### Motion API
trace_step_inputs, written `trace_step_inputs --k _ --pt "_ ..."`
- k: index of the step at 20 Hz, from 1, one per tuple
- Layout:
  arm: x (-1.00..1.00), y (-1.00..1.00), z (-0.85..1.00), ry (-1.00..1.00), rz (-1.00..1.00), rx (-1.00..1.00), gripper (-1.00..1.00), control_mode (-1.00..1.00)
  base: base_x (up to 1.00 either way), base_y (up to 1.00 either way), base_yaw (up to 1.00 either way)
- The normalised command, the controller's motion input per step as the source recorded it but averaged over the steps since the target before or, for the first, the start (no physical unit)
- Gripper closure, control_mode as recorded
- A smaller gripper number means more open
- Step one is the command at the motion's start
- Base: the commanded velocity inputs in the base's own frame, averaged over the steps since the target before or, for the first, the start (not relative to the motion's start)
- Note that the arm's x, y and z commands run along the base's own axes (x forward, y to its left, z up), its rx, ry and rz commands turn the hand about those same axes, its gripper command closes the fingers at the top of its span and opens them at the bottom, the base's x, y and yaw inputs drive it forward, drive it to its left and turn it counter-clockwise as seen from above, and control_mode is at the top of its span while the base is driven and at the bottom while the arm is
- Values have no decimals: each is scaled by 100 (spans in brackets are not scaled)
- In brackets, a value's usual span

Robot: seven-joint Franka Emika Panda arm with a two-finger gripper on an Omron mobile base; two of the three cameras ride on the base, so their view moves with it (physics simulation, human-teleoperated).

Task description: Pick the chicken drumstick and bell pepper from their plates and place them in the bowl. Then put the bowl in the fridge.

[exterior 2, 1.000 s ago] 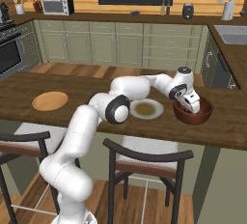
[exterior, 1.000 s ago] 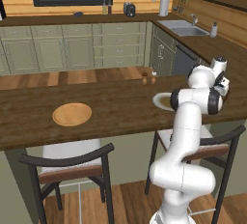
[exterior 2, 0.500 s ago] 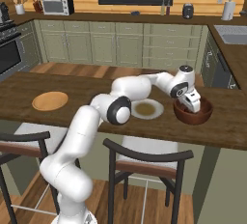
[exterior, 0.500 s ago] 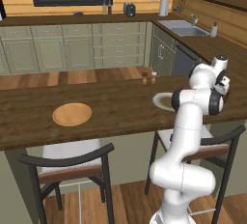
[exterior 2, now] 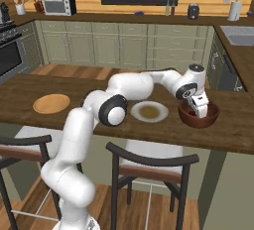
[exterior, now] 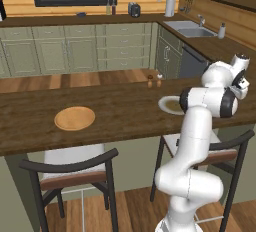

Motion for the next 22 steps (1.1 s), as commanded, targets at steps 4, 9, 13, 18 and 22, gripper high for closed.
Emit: trace_step_inputs --k 4,9,13,18,22 --pt "-45 8 11 -3 -37 16 -100 -100 0 0 0" --pt "13 -8 -11 1 -17 11 -100 -100 0 0 0" --pt "16 -23 -2 0 5 13 -100 -100 0 0 0" --pt "1 -25 -5 0 3 16 -100 -100 0 0 0" --pt "16 -12 -14 -1 0 6 -100 -100 0 0 0"
